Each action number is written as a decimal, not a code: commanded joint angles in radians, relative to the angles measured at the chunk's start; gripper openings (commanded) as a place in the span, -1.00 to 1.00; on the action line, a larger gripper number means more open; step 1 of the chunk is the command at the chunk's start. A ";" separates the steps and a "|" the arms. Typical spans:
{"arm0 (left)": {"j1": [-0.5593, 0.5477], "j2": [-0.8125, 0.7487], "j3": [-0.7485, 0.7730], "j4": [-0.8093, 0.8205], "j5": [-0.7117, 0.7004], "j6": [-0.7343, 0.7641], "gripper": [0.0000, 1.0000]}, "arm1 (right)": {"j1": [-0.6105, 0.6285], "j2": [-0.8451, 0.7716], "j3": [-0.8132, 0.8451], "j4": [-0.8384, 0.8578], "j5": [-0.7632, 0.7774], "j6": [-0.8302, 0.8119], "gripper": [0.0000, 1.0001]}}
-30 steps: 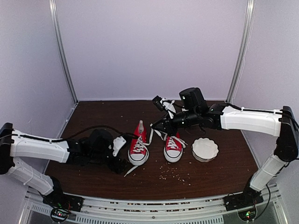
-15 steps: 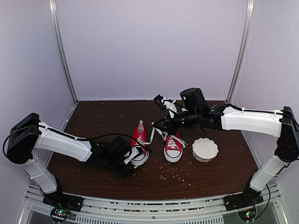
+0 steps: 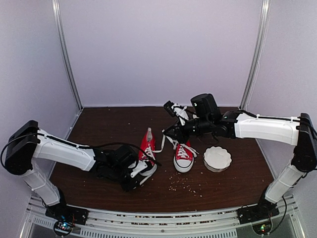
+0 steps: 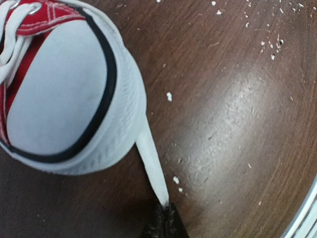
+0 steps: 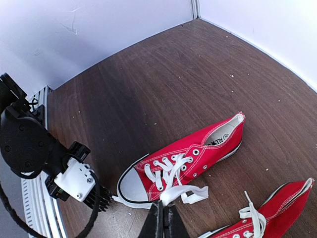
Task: Tie the shoes
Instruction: Pick up the shoelace from the center of the board, then adjust the shoelace on the shoe.
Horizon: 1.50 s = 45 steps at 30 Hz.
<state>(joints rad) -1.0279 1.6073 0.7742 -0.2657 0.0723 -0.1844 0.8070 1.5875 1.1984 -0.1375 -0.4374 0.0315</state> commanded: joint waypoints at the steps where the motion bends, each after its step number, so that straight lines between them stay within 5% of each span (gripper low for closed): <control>1: -0.004 -0.120 -0.010 -0.028 -0.071 0.012 -1.00 | -0.005 -0.024 0.035 -0.022 0.004 0.012 -1.00; 7: -0.109 -0.195 0.041 0.129 -0.269 0.178 -1.00 | -0.027 -0.020 0.030 -0.017 0.005 0.041 -1.00; 15: -0.104 -0.395 0.050 0.250 -0.368 0.184 -1.00 | -0.064 -0.002 0.024 -0.005 -0.018 0.082 -1.00; 21: 0.046 -0.625 -0.040 0.251 -0.533 0.053 -1.00 | -0.083 0.023 0.035 -0.014 -0.024 0.108 -1.00; 27: 0.211 -0.654 -0.150 0.249 -0.646 -0.100 -1.00 | -0.083 0.016 0.040 -0.018 -0.095 0.092 -1.00; 37: 0.212 -0.578 -0.222 0.418 -0.388 -0.006 -1.00 | -0.071 0.040 0.065 0.012 -0.357 0.065 -1.00; 42: 0.211 -0.638 -0.280 0.491 -0.365 0.002 -1.00 | 0.038 0.042 0.187 -0.068 -0.430 -0.020 -1.00; 45: 0.212 -0.722 -0.330 0.537 -0.369 -0.011 -1.00 | 0.070 0.081 0.244 0.088 -0.502 0.107 -1.00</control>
<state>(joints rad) -0.8169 0.9783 0.4965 0.1364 -0.3267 -0.1997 0.8280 1.6375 1.3586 -0.1848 -0.8108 0.0673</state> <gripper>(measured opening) 0.002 0.003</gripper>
